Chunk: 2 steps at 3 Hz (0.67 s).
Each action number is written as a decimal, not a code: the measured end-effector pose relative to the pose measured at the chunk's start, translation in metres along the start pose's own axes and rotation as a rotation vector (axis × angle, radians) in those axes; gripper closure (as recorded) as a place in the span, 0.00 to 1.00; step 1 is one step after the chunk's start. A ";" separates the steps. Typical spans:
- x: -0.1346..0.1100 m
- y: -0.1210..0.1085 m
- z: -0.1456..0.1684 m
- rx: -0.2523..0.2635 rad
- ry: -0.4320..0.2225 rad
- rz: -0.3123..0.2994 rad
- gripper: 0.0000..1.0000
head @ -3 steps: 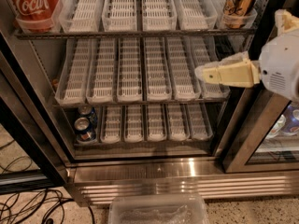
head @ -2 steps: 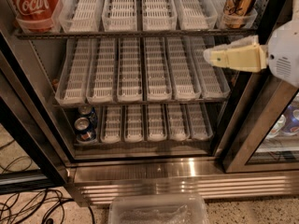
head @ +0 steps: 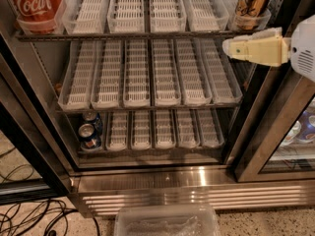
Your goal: Pick orange can from top shelf of fridge
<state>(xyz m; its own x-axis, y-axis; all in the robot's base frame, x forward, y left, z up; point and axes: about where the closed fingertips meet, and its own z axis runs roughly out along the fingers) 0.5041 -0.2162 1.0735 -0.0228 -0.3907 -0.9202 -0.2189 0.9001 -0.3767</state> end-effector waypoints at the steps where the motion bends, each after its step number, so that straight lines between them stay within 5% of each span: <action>1: -0.004 -0.004 0.005 0.030 -0.015 0.011 0.00; 2: -0.008 -0.013 0.015 0.089 -0.038 0.033 0.00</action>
Offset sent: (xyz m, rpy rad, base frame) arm 0.0238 -0.0208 -0.0043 0.0778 -0.1208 -0.1501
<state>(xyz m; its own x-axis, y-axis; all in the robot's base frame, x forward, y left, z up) 0.5217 -0.2216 1.0846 0.0089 -0.3541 -0.9352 -0.1312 0.9267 -0.3522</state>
